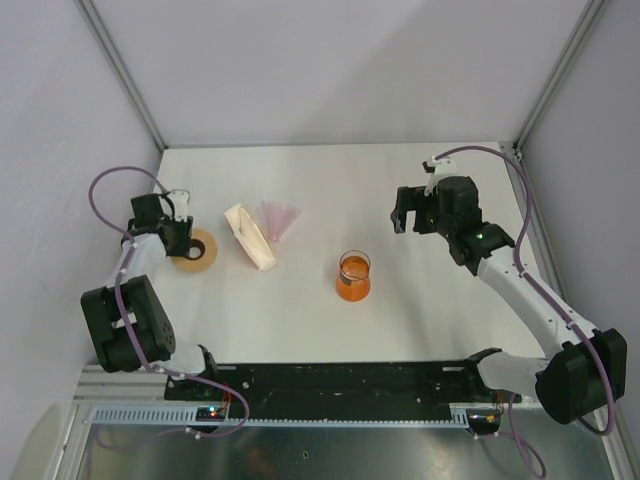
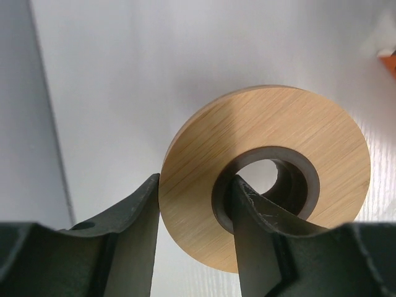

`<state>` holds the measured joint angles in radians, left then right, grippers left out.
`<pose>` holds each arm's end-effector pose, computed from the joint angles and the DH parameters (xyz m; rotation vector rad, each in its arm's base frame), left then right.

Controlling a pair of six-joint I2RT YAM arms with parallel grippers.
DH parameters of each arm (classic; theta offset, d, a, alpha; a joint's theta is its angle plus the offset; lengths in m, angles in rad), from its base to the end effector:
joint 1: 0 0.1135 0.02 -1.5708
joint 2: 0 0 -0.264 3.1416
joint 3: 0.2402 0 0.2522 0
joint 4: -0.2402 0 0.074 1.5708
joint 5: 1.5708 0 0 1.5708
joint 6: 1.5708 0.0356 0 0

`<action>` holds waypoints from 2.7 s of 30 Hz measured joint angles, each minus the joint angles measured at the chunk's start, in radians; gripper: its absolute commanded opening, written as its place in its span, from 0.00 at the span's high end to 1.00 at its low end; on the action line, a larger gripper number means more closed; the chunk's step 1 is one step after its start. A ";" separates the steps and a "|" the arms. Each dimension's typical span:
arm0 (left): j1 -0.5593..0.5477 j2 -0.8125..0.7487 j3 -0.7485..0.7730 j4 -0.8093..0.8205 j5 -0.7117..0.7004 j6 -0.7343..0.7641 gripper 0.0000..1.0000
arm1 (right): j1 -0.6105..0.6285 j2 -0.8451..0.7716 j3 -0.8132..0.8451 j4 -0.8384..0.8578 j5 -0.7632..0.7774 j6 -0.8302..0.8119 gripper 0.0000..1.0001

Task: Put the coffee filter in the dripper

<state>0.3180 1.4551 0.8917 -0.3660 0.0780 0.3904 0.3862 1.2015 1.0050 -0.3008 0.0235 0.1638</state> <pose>0.2803 0.0893 0.2079 0.1232 2.5041 0.1971 0.2532 0.1020 0.3184 -0.2166 2.0716 0.3130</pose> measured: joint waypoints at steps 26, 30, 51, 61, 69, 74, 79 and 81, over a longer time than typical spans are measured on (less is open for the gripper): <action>-0.648 -0.161 0.418 -0.273 0.027 -0.079 1.00 | 0.029 -0.171 0.003 -0.110 -0.104 -0.014 0.01; -0.879 -0.068 0.497 -0.303 0.034 -0.077 1.00 | 0.032 -0.171 0.003 -0.153 -0.107 -0.003 0.01; -1.136 0.309 0.681 -0.382 0.092 -0.076 1.00 | 0.032 -0.251 -0.014 -0.271 0.005 0.005 0.01; -1.136 0.344 0.681 -0.393 0.109 -0.076 1.00 | 0.032 -0.252 -0.026 -0.275 0.017 0.008 0.01; -1.136 0.348 0.684 -0.394 0.109 -0.076 0.76 | 0.032 -0.260 -0.033 -0.275 0.021 0.009 0.01; -1.136 0.352 0.689 -0.394 0.113 -0.075 0.49 | 0.032 -0.261 -0.036 -0.276 0.022 0.011 0.01; -1.136 0.352 0.695 -0.397 0.109 -0.066 0.35 | 0.032 -0.261 -0.036 -0.276 0.021 0.012 0.01; -1.135 0.352 0.708 -0.401 0.109 -0.059 0.32 | 0.032 -0.261 -0.036 -0.276 0.021 0.019 0.01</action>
<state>-0.8173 1.8076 1.5993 -0.7670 0.1867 0.3313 0.4179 0.9401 0.9688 -0.5770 0.0444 0.1825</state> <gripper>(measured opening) 0.638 0.993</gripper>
